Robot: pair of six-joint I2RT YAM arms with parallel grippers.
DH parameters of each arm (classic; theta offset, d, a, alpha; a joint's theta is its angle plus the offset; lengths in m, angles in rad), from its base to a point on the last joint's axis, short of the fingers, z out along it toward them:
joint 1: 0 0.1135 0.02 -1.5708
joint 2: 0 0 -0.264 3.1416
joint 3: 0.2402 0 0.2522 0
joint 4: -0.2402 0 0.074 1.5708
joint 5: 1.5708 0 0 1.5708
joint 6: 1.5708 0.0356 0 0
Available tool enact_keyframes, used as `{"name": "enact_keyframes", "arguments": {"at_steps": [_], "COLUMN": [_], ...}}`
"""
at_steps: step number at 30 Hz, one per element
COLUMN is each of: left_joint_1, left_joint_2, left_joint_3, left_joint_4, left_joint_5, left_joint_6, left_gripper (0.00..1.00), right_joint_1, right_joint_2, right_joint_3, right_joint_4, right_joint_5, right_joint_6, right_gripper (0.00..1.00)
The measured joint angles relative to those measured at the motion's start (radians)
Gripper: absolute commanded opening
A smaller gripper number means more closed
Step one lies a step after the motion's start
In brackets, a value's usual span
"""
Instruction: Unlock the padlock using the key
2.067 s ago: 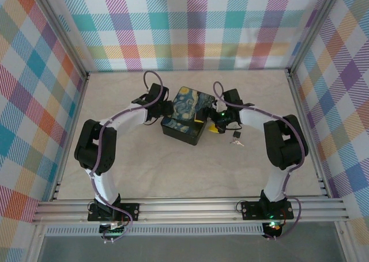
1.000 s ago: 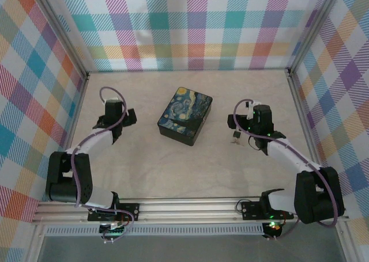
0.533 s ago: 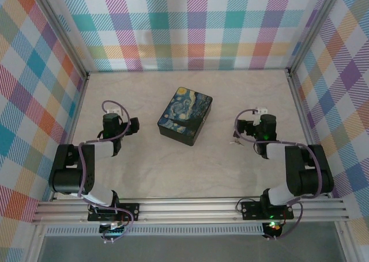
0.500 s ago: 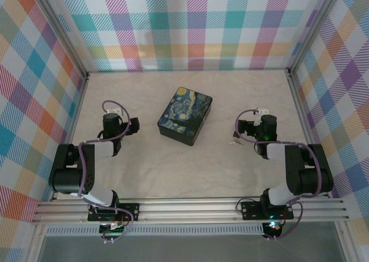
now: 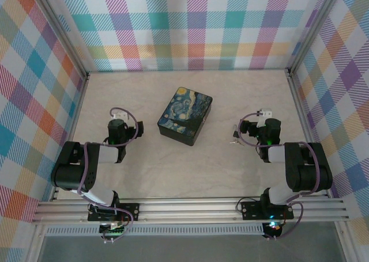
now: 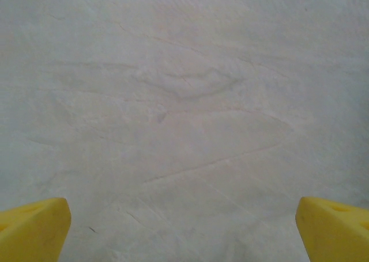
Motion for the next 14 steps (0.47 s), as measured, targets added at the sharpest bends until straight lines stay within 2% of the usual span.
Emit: {"name": "enact_keyframes", "arguments": {"at_steps": [14], "left_joint_1": [0.0], "left_joint_2": [0.0], "left_joint_3": [0.0], "left_joint_4": [0.011], "left_joint_5": [-0.007], "left_joint_6": [0.0], "left_gripper": [1.0], "right_joint_1": [-0.001], "right_joint_2": [0.0], "right_joint_3": [0.0], "right_joint_4": [0.008], "right_joint_5": [-0.013], "right_joint_6": [0.0], "right_gripper": [1.0]}}
